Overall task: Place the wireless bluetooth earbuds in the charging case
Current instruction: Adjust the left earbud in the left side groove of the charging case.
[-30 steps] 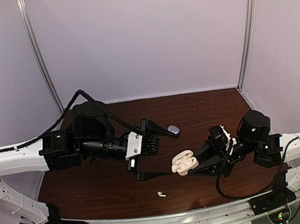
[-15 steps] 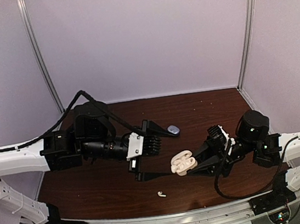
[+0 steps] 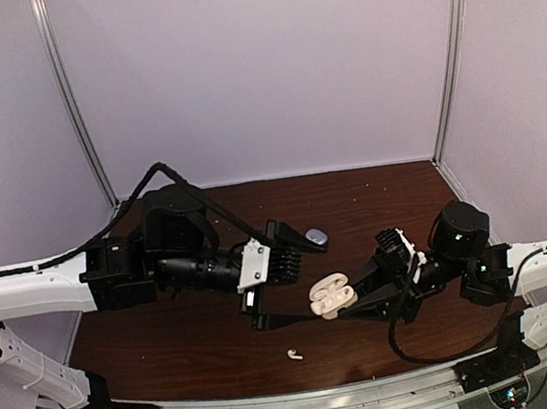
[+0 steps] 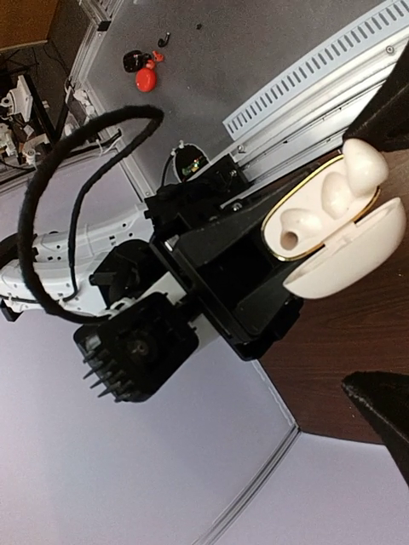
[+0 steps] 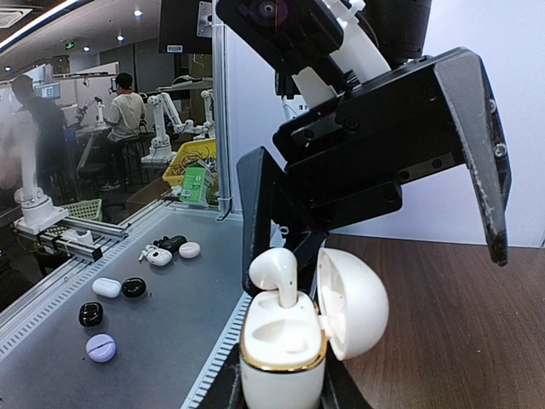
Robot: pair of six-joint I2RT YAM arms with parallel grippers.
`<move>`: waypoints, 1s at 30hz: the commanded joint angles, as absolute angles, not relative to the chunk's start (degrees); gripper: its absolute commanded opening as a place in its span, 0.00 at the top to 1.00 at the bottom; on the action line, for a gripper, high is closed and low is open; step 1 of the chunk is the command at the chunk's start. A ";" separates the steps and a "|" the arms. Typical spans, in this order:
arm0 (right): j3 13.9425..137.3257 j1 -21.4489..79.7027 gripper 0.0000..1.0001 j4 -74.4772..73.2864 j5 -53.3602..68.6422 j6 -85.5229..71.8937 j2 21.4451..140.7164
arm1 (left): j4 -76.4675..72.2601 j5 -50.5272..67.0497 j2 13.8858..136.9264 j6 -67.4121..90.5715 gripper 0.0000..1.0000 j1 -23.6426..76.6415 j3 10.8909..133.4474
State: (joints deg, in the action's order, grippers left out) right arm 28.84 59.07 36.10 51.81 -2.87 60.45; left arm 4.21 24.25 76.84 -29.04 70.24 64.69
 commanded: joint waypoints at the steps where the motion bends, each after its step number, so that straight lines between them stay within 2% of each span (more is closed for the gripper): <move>1: 30.58 60.00 1.00 35.71 51.47 -1.84 60.57 | 0.44 23.31 77.58 -27.34 0.09 70.38 66.92; 30: 32.13 64.45 1.00 31.29 47.01 4.51 60.38 | -1.65 22.67 81.84 -20.46 0.08 70.40 68.52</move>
State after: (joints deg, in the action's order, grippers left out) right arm 30.15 62.52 31.51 46.57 2.85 60.47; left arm 4.38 25.39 80.53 -23.11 70.98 66.13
